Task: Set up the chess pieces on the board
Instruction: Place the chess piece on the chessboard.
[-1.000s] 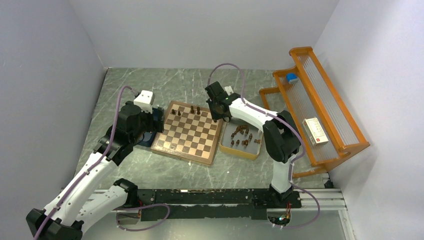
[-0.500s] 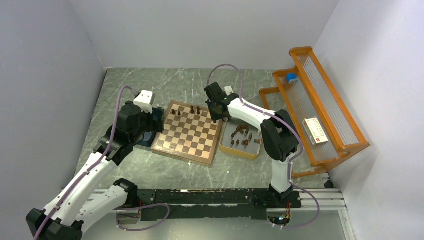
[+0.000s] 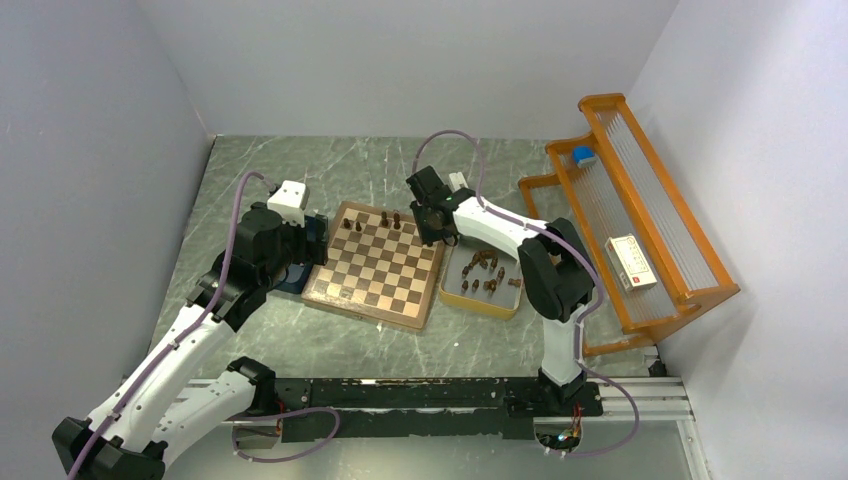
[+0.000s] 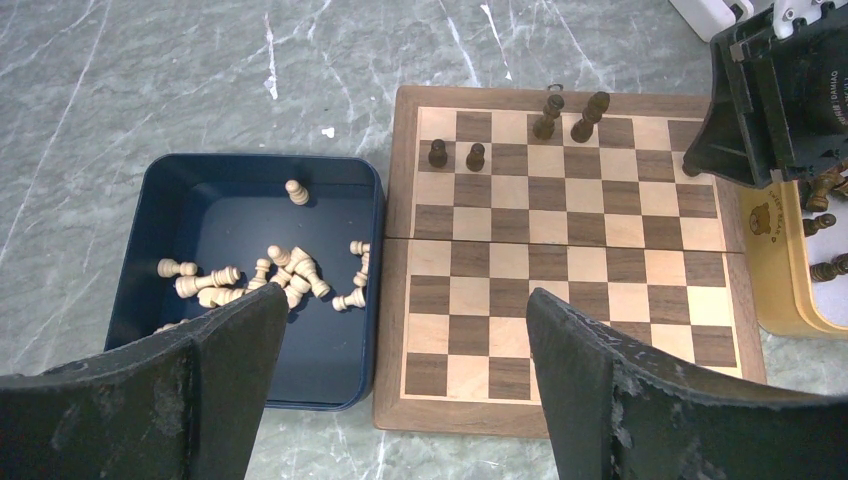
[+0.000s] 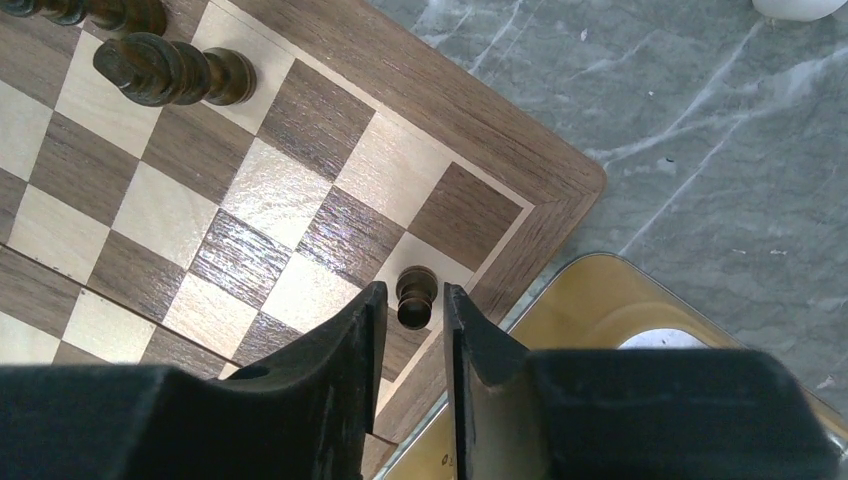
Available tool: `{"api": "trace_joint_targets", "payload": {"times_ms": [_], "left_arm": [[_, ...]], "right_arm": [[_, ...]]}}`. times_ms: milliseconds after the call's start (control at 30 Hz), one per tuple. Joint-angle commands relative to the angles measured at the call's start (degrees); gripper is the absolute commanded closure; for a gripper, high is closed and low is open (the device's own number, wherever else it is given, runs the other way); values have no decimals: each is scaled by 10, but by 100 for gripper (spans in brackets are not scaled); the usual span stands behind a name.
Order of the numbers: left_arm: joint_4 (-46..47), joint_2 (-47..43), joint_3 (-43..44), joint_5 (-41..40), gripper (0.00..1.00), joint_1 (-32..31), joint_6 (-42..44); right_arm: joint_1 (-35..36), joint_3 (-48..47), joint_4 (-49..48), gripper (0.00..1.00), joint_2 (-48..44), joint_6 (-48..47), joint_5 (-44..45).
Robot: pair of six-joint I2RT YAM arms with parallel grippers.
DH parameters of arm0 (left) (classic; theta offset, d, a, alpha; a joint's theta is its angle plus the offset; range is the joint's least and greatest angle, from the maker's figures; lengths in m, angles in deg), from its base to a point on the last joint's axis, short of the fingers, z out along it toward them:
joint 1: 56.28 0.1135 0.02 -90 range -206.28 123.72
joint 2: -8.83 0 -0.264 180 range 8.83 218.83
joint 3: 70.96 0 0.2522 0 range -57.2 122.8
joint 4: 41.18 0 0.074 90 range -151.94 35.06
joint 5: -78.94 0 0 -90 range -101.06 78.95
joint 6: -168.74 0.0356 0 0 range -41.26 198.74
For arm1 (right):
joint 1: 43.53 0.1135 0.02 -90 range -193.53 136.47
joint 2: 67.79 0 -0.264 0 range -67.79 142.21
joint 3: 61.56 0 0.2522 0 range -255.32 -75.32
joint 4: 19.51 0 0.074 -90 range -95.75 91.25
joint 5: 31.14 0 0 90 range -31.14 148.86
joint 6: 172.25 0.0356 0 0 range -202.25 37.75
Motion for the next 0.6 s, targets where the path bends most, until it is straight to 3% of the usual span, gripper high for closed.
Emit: {"api": "trace_joint_targets", "payload": {"times_ms": [0,567], "left_arm": [[21,-9,-1,-8,7,-2,6],[22,-7,-1,-4,7,-2,6]], "right_arm": [[2,-23,3,68,-3,3,3],[2,23,8,60,-116,10,3]]}}
